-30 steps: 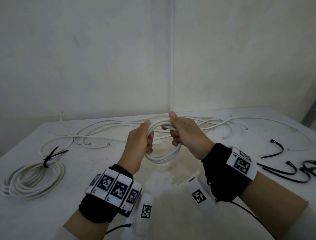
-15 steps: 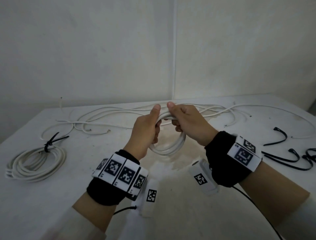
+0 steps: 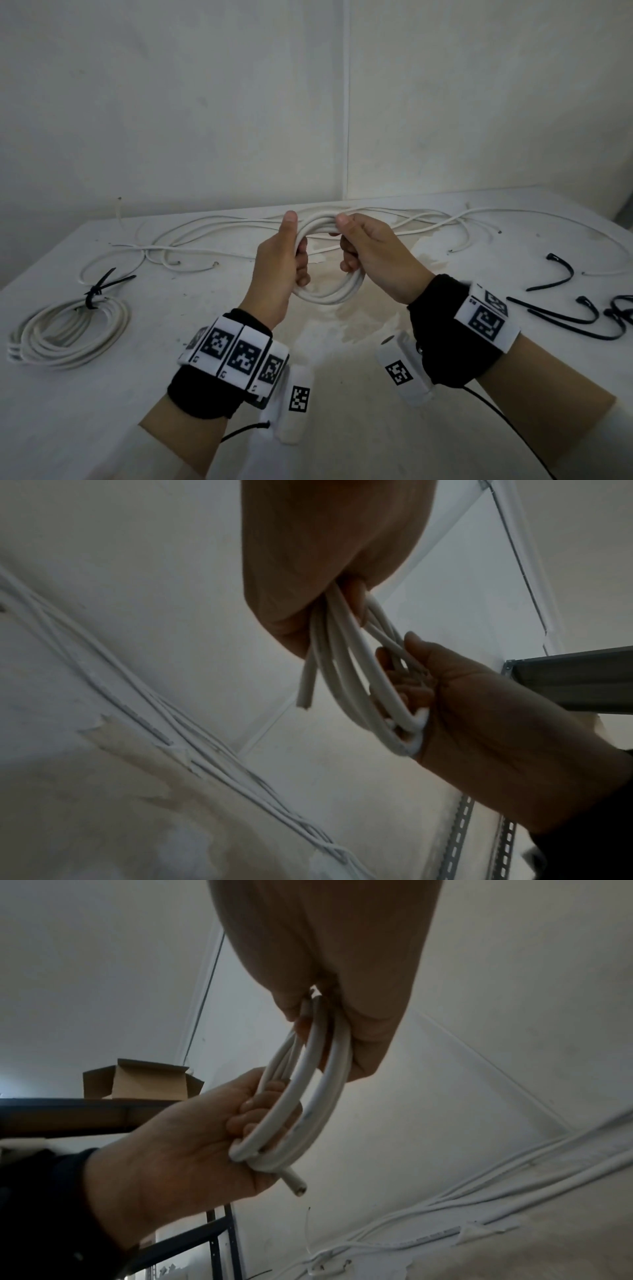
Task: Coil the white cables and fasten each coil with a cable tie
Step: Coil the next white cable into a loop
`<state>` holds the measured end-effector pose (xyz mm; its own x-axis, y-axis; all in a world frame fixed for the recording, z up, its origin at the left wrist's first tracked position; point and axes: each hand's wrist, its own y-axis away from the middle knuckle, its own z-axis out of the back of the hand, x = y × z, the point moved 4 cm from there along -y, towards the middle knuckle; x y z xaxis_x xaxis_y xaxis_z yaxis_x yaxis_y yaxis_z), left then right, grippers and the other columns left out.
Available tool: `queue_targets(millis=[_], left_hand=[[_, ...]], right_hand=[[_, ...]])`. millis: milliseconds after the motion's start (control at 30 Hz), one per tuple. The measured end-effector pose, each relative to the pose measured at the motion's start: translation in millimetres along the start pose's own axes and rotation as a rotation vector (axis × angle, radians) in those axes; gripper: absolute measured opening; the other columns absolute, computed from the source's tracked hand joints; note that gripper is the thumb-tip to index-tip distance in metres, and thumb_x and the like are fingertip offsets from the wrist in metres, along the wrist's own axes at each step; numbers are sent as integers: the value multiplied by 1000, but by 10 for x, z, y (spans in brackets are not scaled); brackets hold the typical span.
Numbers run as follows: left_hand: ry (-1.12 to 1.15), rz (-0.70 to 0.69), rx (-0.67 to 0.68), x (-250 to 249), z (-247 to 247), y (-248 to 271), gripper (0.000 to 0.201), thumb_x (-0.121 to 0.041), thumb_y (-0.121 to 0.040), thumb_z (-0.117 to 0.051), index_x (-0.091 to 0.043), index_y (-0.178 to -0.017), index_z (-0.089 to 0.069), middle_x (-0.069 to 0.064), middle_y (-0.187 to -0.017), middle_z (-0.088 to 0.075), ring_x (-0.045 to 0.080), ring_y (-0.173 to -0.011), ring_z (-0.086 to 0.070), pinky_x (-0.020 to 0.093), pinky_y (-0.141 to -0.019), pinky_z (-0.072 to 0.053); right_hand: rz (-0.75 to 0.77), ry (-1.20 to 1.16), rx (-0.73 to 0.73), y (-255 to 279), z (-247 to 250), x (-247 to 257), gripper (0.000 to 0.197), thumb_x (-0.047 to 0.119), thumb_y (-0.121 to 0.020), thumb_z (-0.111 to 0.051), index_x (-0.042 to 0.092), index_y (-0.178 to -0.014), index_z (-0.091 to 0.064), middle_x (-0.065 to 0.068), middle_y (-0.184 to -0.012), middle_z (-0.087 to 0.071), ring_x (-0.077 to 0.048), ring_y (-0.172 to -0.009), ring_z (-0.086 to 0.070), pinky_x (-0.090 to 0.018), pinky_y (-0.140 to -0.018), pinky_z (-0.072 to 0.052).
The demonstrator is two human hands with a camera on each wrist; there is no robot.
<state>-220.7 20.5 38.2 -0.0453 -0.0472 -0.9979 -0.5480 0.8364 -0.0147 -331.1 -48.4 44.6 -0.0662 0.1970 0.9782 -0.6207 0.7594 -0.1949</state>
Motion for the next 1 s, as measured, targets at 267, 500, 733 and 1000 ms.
queue_targets(millis=[267, 500, 733, 1000], left_hand=[[-91, 73, 262, -59, -86, 1, 46, -45, -96, -37, -11, -68, -51, -8, -42, -33, 7, -36, -32, 23, -49, -38], [-12, 77, 172, -56, -226, 24, 39, -40, -93, -47, -13, -65, -47, -10, -40, -27, 6, -35, -24, 17, -39, -29], [19, 113, 272, -21, -425, -11, 39, -37, -95, -42, -12, -66, -47, -8, -40, -32, 7, -36, -29, 22, -46, -33], [6, 199, 378, 59, -834, 2, 42, -37, -94, -38, -10, -63, -47, -8, -37, -26, 6, -31, -21, 16, -37, -27]], right_hand=[[32, 193, -31, -19, 83, 0, 29, 29, -97, -42, 14, -72, -45, -1, -61, -34, -10, -48, -33, -26, -49, -36], [41, 47, -6, 29, 197, 17, 31, 28, -98, -37, 14, -71, -43, 4, -62, -33, -7, -47, -32, -23, -53, -34], [181, 188, -58, 132, 380, 17, 28, 22, -100, -32, 17, -73, -41, -1, -63, -32, -15, -53, -31, -34, -54, -30], [149, 231, -123, 299, 737, -80, 27, 26, -99, -31, 17, -77, -43, 1, -62, -34, -9, -50, -32, -32, -54, -32]])
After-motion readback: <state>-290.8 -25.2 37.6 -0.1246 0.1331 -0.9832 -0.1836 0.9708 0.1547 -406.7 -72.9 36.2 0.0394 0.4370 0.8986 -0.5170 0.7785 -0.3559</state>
